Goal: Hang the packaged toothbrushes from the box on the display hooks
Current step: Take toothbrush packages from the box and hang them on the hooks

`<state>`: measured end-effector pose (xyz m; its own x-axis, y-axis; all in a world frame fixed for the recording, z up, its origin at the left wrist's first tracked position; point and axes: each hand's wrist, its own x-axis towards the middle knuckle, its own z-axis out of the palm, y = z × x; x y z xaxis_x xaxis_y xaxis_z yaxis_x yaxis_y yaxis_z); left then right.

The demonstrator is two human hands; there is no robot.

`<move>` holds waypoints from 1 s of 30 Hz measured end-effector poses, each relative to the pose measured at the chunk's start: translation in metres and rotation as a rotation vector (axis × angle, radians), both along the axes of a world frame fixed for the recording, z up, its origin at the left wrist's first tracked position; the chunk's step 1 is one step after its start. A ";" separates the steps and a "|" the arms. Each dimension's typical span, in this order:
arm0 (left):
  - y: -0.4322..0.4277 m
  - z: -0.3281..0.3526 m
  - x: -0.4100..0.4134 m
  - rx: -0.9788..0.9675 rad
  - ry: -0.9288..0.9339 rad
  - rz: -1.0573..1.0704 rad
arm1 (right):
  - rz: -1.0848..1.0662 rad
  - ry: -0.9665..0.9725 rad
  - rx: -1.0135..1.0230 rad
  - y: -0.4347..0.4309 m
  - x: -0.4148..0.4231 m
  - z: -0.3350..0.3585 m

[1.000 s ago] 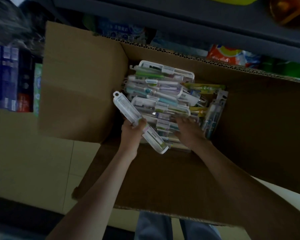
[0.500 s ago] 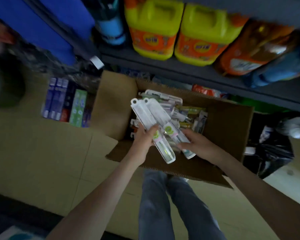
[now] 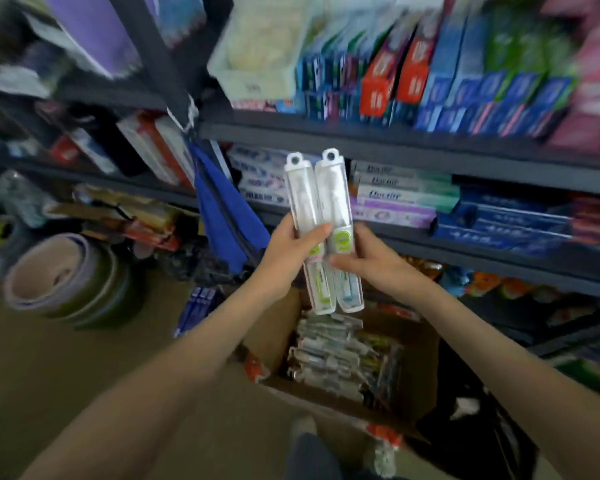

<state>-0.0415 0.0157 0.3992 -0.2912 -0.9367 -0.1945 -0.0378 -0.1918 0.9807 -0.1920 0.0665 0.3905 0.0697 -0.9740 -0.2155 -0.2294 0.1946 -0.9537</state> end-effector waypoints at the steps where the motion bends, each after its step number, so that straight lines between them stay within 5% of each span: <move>1: -0.004 0.019 -0.003 -0.040 0.004 -0.031 | -0.037 0.031 -0.064 -0.005 0.002 0.021; 17: -0.108 0.220 0.002 -0.320 0.254 -0.293 | -0.390 0.173 -0.765 -0.082 0.047 0.220; 30: -0.123 0.295 -0.059 -0.390 0.302 -0.432 | -0.669 0.492 -0.819 -0.067 -0.011 0.298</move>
